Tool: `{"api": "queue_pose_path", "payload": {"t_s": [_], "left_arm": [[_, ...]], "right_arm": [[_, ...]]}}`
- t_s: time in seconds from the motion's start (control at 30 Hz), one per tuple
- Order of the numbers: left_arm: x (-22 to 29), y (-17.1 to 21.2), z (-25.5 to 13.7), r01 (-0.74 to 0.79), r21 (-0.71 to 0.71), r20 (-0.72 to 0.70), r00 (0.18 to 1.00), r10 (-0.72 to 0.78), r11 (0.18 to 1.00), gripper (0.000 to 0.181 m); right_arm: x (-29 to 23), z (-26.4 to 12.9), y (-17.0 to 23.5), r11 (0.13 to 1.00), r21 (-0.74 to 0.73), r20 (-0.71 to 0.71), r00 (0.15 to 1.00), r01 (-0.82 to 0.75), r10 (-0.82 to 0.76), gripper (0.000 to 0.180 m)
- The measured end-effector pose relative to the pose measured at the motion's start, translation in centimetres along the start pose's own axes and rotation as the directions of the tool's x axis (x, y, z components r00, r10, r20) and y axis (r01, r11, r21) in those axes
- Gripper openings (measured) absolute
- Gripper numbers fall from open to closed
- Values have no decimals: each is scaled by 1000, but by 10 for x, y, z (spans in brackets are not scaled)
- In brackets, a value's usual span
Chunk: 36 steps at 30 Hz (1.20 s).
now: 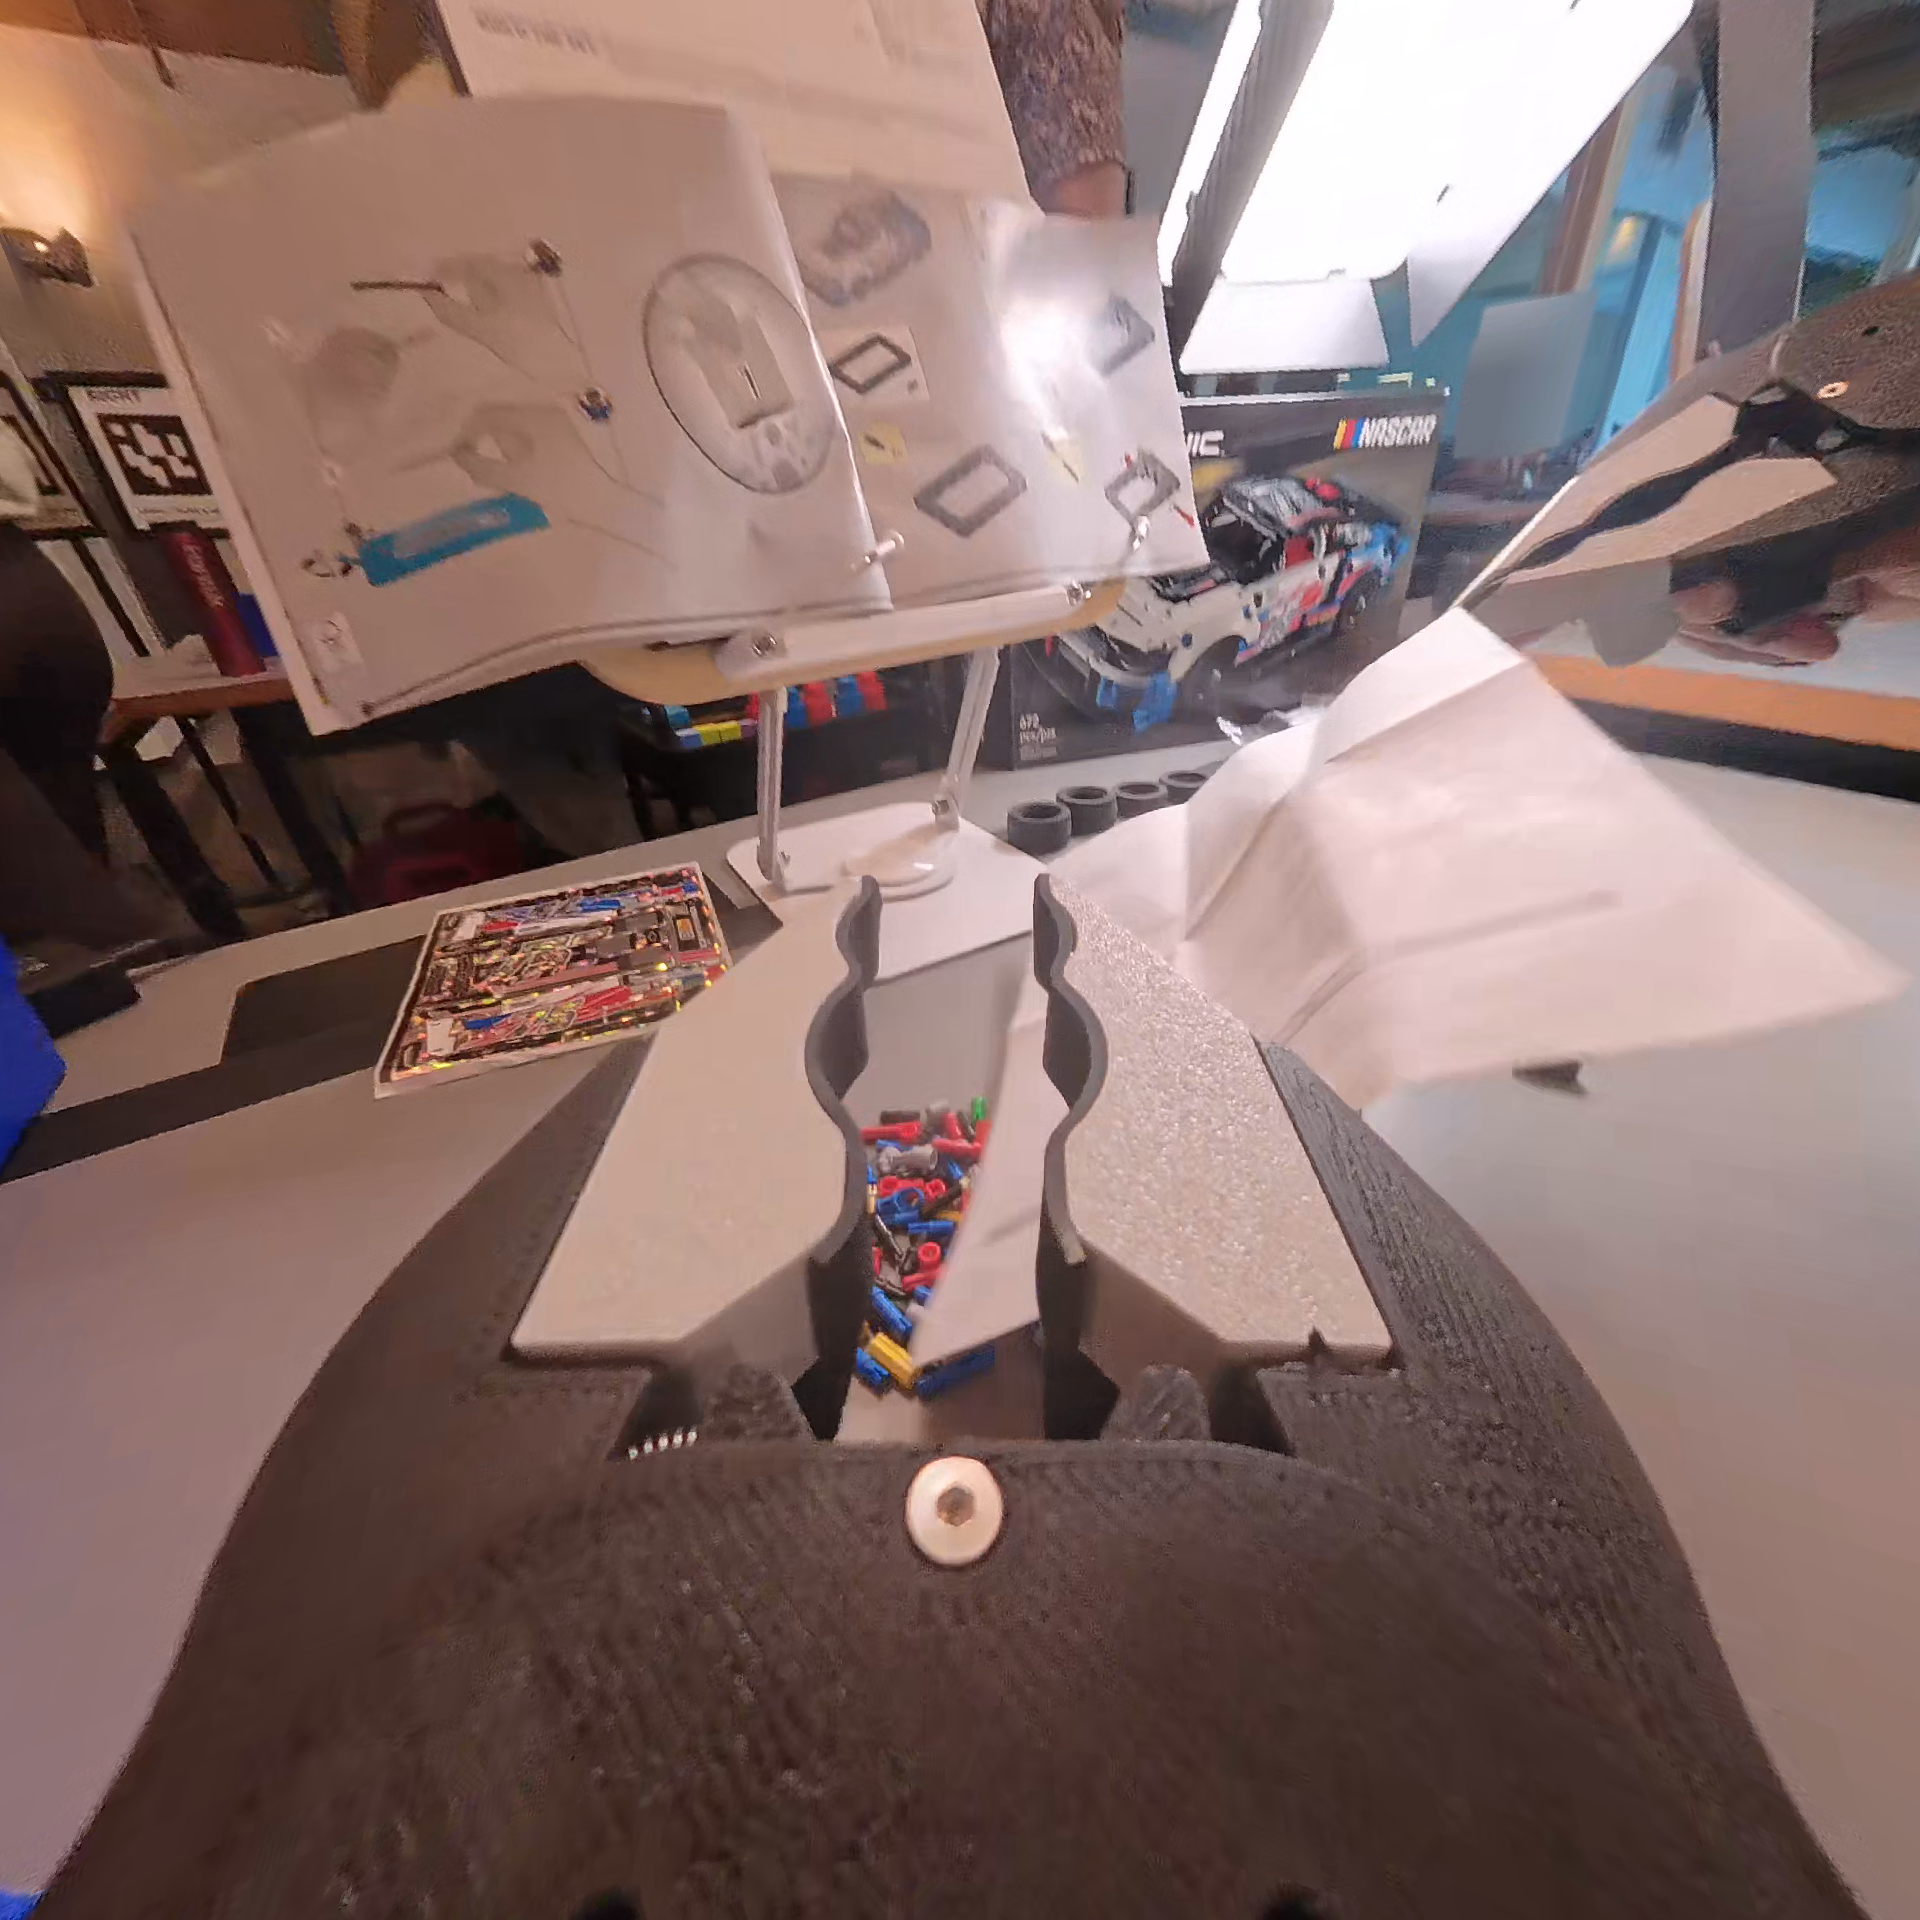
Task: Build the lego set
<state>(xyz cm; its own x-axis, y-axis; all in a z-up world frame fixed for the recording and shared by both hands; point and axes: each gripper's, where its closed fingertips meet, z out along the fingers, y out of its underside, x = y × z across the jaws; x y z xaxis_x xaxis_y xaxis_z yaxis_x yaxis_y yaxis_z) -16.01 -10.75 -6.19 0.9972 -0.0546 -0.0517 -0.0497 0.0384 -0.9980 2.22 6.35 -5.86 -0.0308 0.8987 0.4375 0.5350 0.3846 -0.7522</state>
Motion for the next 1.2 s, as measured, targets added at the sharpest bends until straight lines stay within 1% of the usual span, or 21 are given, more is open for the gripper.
{"api": "queue_pose_path", "payload": {"t_s": [0.07, 0.17, 0.23, 0.3, 0.37, 0.4, 0.43, 0.47, 0.5, 0.53, 0.63, 0.67, 0.7, 0.77, 0.8, 0.83, 0.87, 1.0, 1.1, 1.17, 1.2], "left_arm": [[-3, -6, -3, 17, 28, 2, 1000, -17, 999, 28], [0, -10, -5, 37, 55, -26, 999, -36, 998, 31], [13, -13, -4, 48, 65, -104, 994, -41, 997, 39], [37, -17, -5, 109, 78, -252, 964, -86, 991, 49], [64, -23, -11, 222, 59, -446, 878, -173, 973, 65], [76, -31, -19, 311, 41, -554, 798, -237, 950, 71], [85, -42, -29, 411, 13, -655, 692, -303, 911, 75], [89, -52, -38, 490, -16, -725, 594, -348, 871, 79], [90, -59, -45, 524, -32, -763, 537, -359, 851, 79], [94, -62, -50, 512, -32, -781, 524, -341, 859, 81], [128, -53, -54, 345, -58, -796, 550, -252, 937, 86], [142, -46, -52, 292, -82, -797, 555, -238, 953, 84], [155, -35, -47, 229, -106, -785, 578, -223, 968, 77], [167, -5, -28, 61, -156, -718, 678, -155, 986, 61], [170, 6, -22, 2, -168, -699, 704, -120, 986, 44], [169, 11, -18, -19, -170, -681, 725, -103, 985, 18], [165, 12, -13, -15, -163, -655, 749, -97, 986, 1], [134, 10, -4, -31, -138, -553, 832, -51, 990, 0], [117, 10, -2, -44, -129, -495, 868, -26, 991, 0], [110, 7, -1, -20, -134, -472, 880, -46, 991, 0], [106, 5, 0, 1, -138, -463, 884, -66, 990, 0]], "right_arm": [[10, -16, -5, 991, 31, 18, 992, -129, 129, 0], [21, -40, -7, 935, 49, 89, 934, -350, 345, 0], [25, -53, -5, 883, 47, 146, 878, -467, 456, 0], [22, -62, -4, 813, 27, 225, 796, -582, 562, 0], [19, -67, 0, 754, 2, 272, 726, -657, 632, 0], [18, -68, 2, 728, -7, 287, 696, -686, 658, 0], [17, -69, 5, 708, -21, 295, 673, -706, 679, 0], [16, -68, 9, 698, -33, 292, 661, -715, 691, 0], [15, -67, 14, 691, -49, 284, 654, -721, 702, 0], [13, -65, 18, 683, -64, 280, 644, -728, 712, 0], [9, -58, 28, 651, -104, 269, 608, -752, 747, 0], [8, -56, 30, 641, -115, 265, 598, -759, 756, 0], [7, -53, 31, 632, -124, 264, 588, -765, 764, 0], [6, -49, 28, 622, -134, 271, 575, -771, 772, 0], [7, -48, 25, 625, -132, 270, 579, -769, 769, 0], [7, -47, 22, 630, -128, 273, 584, -766, 765, 0], [8, -48, 19, 636, -119, 277, 590, -762, 758, 0], [9, -56, 14, 649, -80, 288, 606, -757, 742, 0], [9, -63, 23, 658, -70, 274, 620, -750, 735, 0], [6, -67, 31, 689, -78, 264, 651, -721, 712, 0], [5, -69, 37, 719, -82, 242, 686, -690, 686, 0]]}}
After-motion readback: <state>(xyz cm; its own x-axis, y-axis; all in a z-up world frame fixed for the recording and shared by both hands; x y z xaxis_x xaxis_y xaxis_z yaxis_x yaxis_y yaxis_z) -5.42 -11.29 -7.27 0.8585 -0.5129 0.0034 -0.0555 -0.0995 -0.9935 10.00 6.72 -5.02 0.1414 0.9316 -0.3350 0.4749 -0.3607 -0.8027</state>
